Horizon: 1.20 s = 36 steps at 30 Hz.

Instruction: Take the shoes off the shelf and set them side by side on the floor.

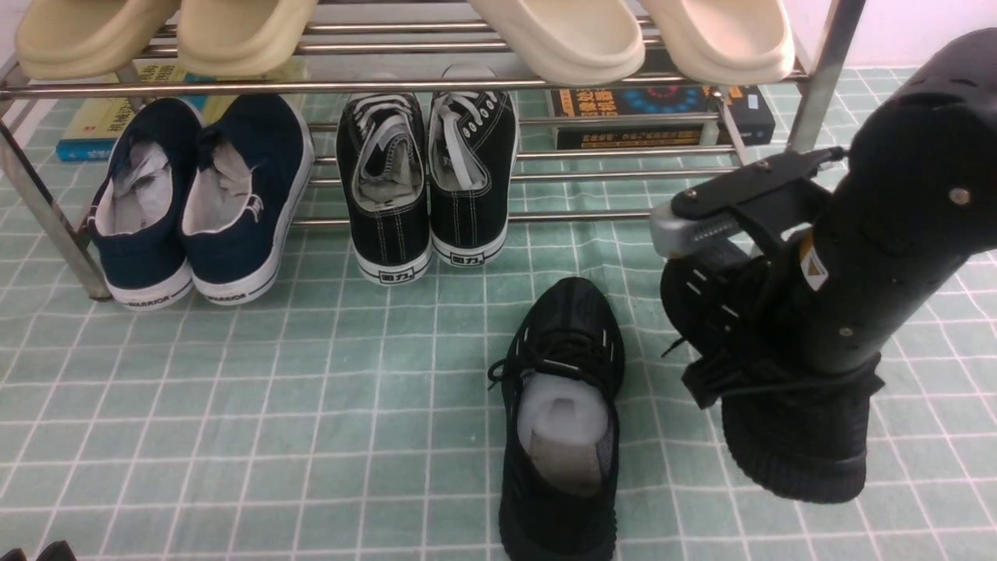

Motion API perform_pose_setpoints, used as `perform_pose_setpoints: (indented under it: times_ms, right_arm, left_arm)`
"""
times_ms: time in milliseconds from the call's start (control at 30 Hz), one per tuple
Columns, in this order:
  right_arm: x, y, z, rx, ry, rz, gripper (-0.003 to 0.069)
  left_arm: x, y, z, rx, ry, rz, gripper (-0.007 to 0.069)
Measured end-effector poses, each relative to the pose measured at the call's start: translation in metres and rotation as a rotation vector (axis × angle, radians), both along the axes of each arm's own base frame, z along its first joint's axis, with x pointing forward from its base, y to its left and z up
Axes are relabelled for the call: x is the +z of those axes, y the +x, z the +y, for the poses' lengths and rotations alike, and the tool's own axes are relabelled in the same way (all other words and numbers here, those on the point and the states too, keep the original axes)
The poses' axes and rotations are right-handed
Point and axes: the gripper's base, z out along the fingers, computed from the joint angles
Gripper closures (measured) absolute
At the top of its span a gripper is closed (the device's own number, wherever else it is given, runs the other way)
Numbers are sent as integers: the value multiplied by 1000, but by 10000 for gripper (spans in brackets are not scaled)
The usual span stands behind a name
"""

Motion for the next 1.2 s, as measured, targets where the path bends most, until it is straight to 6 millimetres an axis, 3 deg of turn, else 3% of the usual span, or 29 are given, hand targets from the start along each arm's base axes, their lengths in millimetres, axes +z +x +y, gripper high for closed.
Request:
perform_pose_setpoints:
  times_ms: [367,933,1200]
  right_arm:
    - [-33,16,15,-4,-14,47,645]
    - [-45,19,24,-30,31,98,635]
    - [-59,23,33,-50,72,133,564]
  left_arm:
    - [0,0,0,0,0,0,383]
    - [0,0,0,0,0,0,383]
    - [0,0,0,0,0,0,383]
